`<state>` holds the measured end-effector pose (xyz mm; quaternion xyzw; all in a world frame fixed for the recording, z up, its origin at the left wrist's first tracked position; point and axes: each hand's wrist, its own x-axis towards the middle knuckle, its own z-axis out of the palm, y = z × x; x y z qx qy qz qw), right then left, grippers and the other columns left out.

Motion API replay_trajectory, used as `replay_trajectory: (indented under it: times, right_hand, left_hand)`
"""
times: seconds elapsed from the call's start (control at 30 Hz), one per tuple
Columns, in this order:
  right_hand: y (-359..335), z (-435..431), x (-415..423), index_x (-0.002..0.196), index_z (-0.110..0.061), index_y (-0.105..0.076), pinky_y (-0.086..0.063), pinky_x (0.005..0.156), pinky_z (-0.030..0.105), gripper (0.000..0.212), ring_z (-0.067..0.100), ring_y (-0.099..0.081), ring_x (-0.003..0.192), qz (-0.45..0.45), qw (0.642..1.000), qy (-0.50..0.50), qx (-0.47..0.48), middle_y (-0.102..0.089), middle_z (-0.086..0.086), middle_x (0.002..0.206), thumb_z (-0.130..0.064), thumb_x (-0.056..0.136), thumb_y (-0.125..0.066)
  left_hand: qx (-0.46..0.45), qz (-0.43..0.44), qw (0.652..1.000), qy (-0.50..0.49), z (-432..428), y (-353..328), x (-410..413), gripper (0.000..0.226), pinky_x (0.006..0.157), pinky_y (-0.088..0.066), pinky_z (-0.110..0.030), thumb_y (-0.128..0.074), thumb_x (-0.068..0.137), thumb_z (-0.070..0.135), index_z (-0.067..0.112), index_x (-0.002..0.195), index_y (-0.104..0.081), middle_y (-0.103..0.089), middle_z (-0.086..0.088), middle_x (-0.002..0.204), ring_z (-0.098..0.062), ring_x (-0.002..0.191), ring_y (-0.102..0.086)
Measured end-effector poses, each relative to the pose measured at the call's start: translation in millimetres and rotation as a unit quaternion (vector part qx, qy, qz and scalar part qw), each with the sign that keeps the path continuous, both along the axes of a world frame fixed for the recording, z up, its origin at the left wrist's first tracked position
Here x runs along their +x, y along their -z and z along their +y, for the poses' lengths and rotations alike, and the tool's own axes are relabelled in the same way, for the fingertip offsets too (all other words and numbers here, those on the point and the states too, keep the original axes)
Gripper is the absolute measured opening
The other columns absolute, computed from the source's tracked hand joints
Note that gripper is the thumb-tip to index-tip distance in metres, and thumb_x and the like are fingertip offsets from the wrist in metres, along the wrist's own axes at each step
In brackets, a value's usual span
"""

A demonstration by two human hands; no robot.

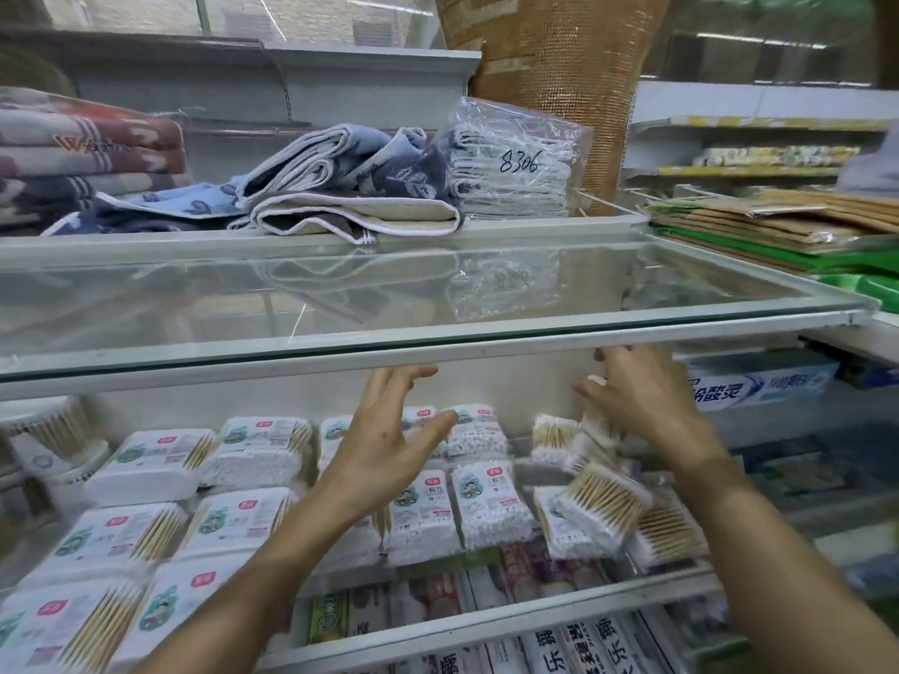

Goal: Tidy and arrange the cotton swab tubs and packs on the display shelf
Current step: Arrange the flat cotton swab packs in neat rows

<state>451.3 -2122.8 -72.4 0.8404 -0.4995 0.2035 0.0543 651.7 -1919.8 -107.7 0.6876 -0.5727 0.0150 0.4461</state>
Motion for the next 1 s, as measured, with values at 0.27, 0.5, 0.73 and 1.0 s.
replay_trajectory:
  times: [0.27,0.5,0.73,1.0]
  right_hand:
    - [5.5,7.0,-10.5,0.093,-0.016,-0.064,-0.04,0.06,0.031,0.011,0.018,-0.058,0.07,-0.05,0.996,-0.058,0.045,-0.067,0.005,0.087,-0.024,0.096,-0.057]
    - [-15.6,42.4,-0.5,0.104,-0.024,-0.069,-0.041,0.058,0.008,0.011,-0.007,-0.055,0.066,-0.125,0.947,-0.294,0.042,-0.052,-0.026,0.076,-0.025,0.093,-0.068]
    - [8.5,55.2,21.4,0.104,-0.015,-0.064,-0.05,0.064,0.017,0.025,0.004,-0.059,0.072,-0.11,0.877,-0.467,-0.039,-0.058,-0.011,0.111,-0.013,0.082,-0.077]
    - [13.9,61.3,42.4,0.111,-0.023,-0.057,-0.048,0.071,0.016,0.033,-0.002,-0.048,0.087,-0.093,0.857,-0.506,-0.03,-0.041,-0.021,0.112,-0.03,0.084,-0.073]
  left_hand:
    - [0.004,0.027,0.999,0.024,-10.7,3.0,-1.5,0.042,0.1,-0.042,-0.027,-0.06,0.091,0.048,0.04,0.13,-0.046,-0.043,0.019,0.132,0.0,0.122,-0.048]
    - [0.035,0.092,0.994,0.045,-6.1,-5.0,5.0,0.064,0.101,-0.047,-0.029,-0.073,0.078,0.054,0.041,0.135,-0.045,-0.046,0.017,0.136,0.001,0.121,-0.05]
    - [0.094,0.13,0.981,0.11,3.6,-10.1,15.5,0.092,0.097,-0.051,-0.023,-0.083,0.063,0.056,0.039,0.142,-0.039,-0.047,0.016,0.142,0.002,0.124,-0.05]
    - [0.068,0.082,0.991,0.082,14.1,-6.2,17.8,0.09,0.103,-0.048,-0.027,-0.085,0.067,0.051,0.041,0.144,-0.038,-0.053,0.013,0.132,0.0,0.122,-0.053]
